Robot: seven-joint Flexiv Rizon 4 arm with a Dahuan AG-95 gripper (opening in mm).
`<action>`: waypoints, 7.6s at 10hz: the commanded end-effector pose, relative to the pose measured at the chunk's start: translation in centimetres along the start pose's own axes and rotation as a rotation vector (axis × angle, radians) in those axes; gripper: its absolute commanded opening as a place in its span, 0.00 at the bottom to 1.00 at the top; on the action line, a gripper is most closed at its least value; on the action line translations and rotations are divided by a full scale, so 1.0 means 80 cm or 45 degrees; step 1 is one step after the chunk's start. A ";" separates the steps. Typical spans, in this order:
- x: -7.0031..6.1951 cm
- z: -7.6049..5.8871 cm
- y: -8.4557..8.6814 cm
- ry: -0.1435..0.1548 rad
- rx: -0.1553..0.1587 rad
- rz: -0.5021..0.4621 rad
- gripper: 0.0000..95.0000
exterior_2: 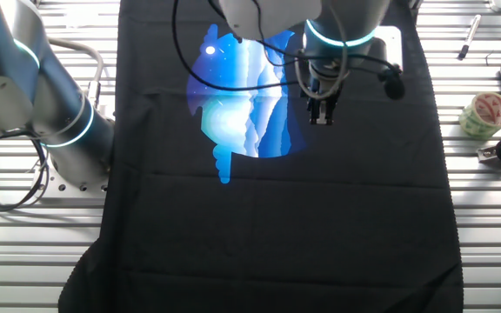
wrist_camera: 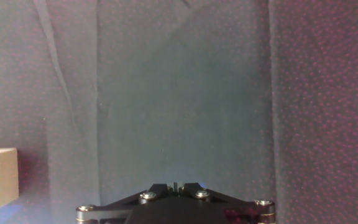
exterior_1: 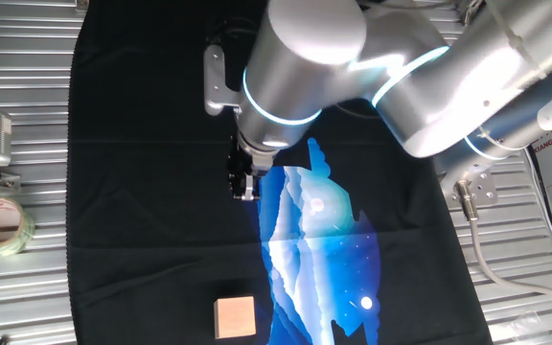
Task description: Approach and touch the side of the small block
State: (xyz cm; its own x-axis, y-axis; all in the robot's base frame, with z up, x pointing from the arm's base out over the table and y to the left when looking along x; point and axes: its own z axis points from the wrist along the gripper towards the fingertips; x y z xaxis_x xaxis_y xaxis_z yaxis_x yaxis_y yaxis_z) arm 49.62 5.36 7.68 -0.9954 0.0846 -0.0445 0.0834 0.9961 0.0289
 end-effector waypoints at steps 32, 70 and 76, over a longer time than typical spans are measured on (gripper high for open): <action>-0.008 0.031 0.142 -0.022 0.026 0.044 0.00; -0.011 0.026 0.153 0.024 -0.031 -0.361 0.00; -0.011 0.026 0.153 0.033 -0.076 -0.137 0.00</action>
State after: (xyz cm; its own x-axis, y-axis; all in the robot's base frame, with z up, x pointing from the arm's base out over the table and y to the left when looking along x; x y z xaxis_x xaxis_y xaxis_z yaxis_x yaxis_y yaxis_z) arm 51.67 17.60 5.90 -0.9790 -0.2039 -0.0077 -0.2040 0.9782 0.0398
